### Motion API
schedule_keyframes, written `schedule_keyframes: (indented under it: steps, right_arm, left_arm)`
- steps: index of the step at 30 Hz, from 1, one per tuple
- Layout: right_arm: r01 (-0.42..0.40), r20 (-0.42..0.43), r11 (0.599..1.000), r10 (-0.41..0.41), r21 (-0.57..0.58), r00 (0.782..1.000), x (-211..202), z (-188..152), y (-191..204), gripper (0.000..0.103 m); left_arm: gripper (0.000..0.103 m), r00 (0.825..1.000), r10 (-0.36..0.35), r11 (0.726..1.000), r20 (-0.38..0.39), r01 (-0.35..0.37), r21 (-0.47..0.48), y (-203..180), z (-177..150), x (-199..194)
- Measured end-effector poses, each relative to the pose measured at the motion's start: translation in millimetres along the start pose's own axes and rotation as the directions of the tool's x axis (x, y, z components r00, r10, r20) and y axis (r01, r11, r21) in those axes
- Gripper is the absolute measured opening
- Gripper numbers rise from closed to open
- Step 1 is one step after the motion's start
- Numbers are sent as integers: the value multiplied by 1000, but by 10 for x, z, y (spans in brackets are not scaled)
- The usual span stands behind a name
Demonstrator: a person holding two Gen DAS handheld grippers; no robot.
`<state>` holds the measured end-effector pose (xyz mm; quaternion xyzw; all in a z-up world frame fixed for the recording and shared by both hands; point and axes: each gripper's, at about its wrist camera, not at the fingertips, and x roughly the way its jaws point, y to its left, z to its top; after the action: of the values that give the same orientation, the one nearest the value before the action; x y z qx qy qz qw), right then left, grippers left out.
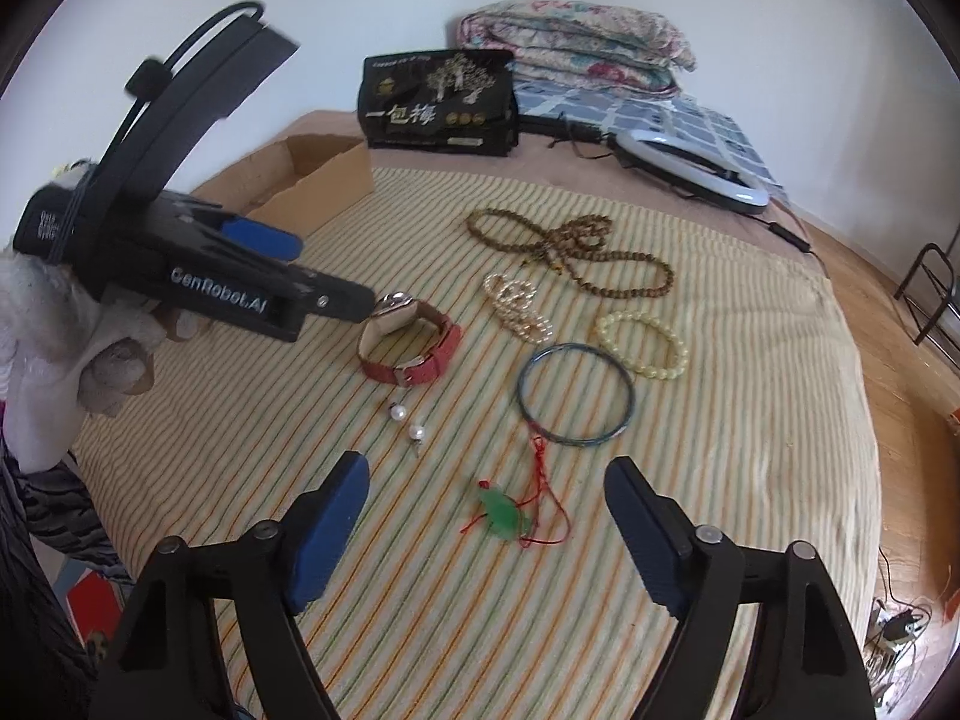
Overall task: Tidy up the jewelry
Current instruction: 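Move the left tool to the brown-strap watch while the right tool approaches a pearl earring, then close the left gripper on the watch while the right gripper closes on the pearl earring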
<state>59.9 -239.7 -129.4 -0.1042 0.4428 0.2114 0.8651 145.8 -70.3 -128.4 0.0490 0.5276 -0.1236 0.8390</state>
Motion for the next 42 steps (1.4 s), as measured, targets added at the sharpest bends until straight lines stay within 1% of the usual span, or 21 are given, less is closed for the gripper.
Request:
schedule_keyframes:
  steps: [1,3,5,6,8,9,12,14,18,20,21,22,23,27,30,35,38,40,42]
  right_arm:
    - [-13,-8,1000,13,-11,1000,37,7,20,77]
    - [-42,-21,999,42,-26,999,112,31,47,75]
    - [-63,-33,997,62,-35,998,185,64,59,72]
    - [-69,-39,997,68,-38,997,216,77,62,69]
    - [-93,-55,995,90,-42,994,301,101,63,61]
    - [-101,-65,994,98,-43,993,344,112,66,59]
    - [-122,-85,991,117,-49,989,461,122,82,52]
    - [-133,-99,990,128,-55,987,499,121,95,45]
    - [-139,-113,988,132,-61,985,572,124,101,42]
    - [-144,-119,988,136,-62,983,601,129,103,38]
    - [-146,-123,987,138,-63,983,616,129,106,37]
    - [-149,-124,987,140,-66,982,632,136,113,36]
    - [-153,-124,986,144,-70,982,640,142,123,34]
    - [-154,-124,984,143,-91,982,660,163,175,31]
    - [-160,-131,982,146,-97,981,693,162,202,27]
    - [-150,-135,984,136,-100,982,716,169,198,21]
    - [-148,-135,983,133,-106,982,716,163,201,15]
    - [-144,-137,983,128,-114,982,718,159,215,11]
    - [-137,-138,983,120,-122,983,715,150,226,7]
  left_arm:
    - [77,1000,0,1000,-4,0,-1,3,2,17]
    - [77,1000,-9,1000,-11,9,-4,6,-2,51]
    - [70,999,-24,1000,-26,24,-7,2,-7,88]
    - [66,999,-33,999,-37,33,-10,1,-5,107]
    - [64,997,-50,999,-53,49,-20,4,-10,153]
    - [62,997,-49,999,-57,48,-21,4,-11,170]
    - [59,997,-55,998,-61,53,-26,6,-7,213]
    - [58,996,-58,998,-62,56,-27,4,2,241]
    - [51,995,-69,997,-77,67,-28,-8,12,315]
    - [50,994,-66,998,-86,64,-20,-20,8,359]
    - [47,994,-64,998,-89,63,-18,-23,4,378]
    - [42,993,-64,998,-94,63,-19,-25,0,400]
    - [41,993,-67,998,-100,65,-23,-20,-3,421]
    - [39,992,-72,997,-105,69,-31,-1,-11,450]
    - [35,992,-69,997,-104,67,-25,-2,-17,452]
    - [32,992,-69,998,-104,68,-18,-14,-18,458]
    - [25,991,-75,997,-107,73,-17,-23,-11,464]
    - [17,991,-76,997,-107,75,-16,-27,-13,465]
    - [14,991,-80,997,-109,79,-15,-27,-19,463]
